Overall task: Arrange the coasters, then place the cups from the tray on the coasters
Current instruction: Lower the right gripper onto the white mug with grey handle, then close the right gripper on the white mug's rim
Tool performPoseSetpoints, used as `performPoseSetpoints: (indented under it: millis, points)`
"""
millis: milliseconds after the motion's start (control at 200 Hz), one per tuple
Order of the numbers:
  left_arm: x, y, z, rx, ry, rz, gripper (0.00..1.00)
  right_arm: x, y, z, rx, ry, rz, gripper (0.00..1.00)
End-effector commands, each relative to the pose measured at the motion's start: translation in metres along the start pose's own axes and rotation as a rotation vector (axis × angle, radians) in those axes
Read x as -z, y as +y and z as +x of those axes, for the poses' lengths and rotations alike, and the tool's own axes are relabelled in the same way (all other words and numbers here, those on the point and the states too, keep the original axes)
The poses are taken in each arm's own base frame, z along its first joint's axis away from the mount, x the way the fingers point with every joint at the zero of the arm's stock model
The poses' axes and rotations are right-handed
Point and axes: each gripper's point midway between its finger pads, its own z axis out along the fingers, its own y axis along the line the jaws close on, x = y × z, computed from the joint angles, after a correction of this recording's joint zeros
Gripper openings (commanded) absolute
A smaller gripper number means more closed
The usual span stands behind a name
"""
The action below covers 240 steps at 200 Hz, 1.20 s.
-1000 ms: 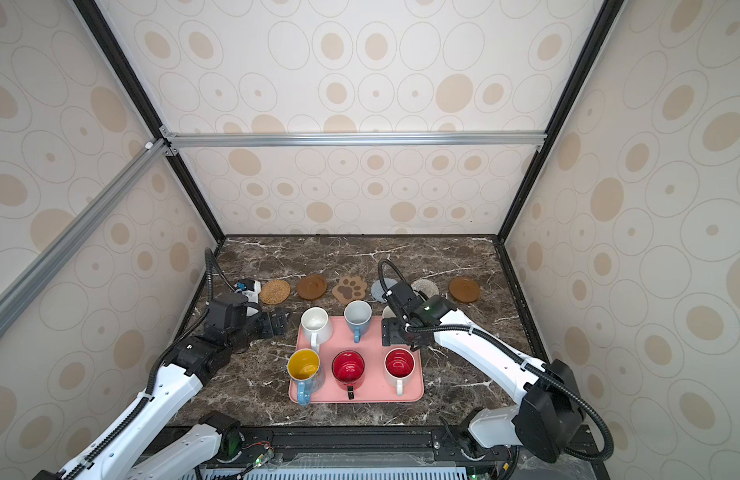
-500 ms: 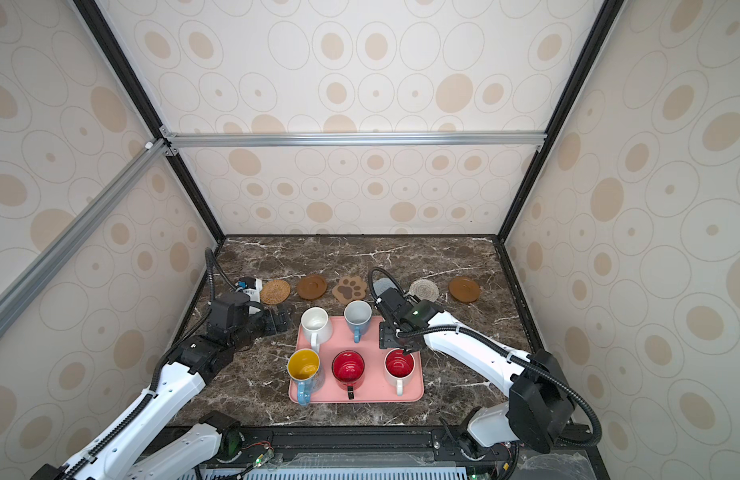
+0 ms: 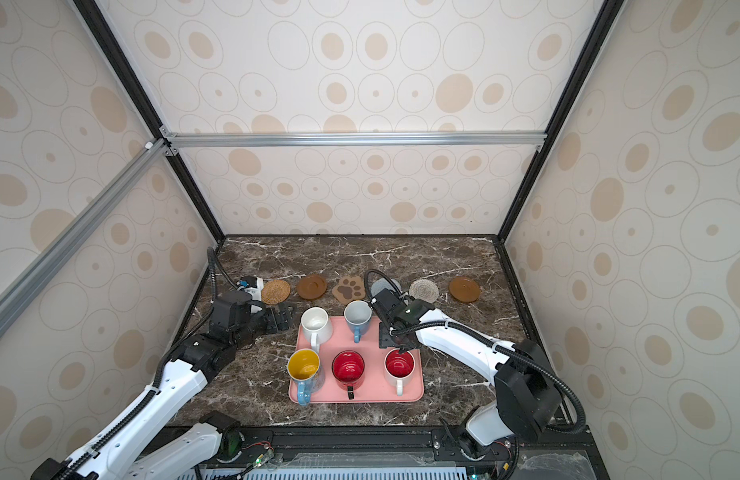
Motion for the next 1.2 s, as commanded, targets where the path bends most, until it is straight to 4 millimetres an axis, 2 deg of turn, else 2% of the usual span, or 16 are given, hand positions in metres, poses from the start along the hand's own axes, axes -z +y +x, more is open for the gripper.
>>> performPoseSetpoints:
  millis: [0, 365, 1196]
  points:
    - [-0.001, -0.005, -0.006, 0.001, -0.017, 0.011, 1.0, 0.001, 0.004, -0.009, -0.014, -0.034, 0.009, 0.66]
    - [0.0, 0.0, -0.002, 0.014, -0.028, 0.0, 1.0, -0.014, 0.001, -0.005, 0.01, -0.023, 0.038, 0.53]
    - [0.007, 0.006, 0.002, 0.028, -0.041, -0.007, 1.0, -0.026, -0.016, -0.007, 0.07, -0.024, 0.072, 0.37]
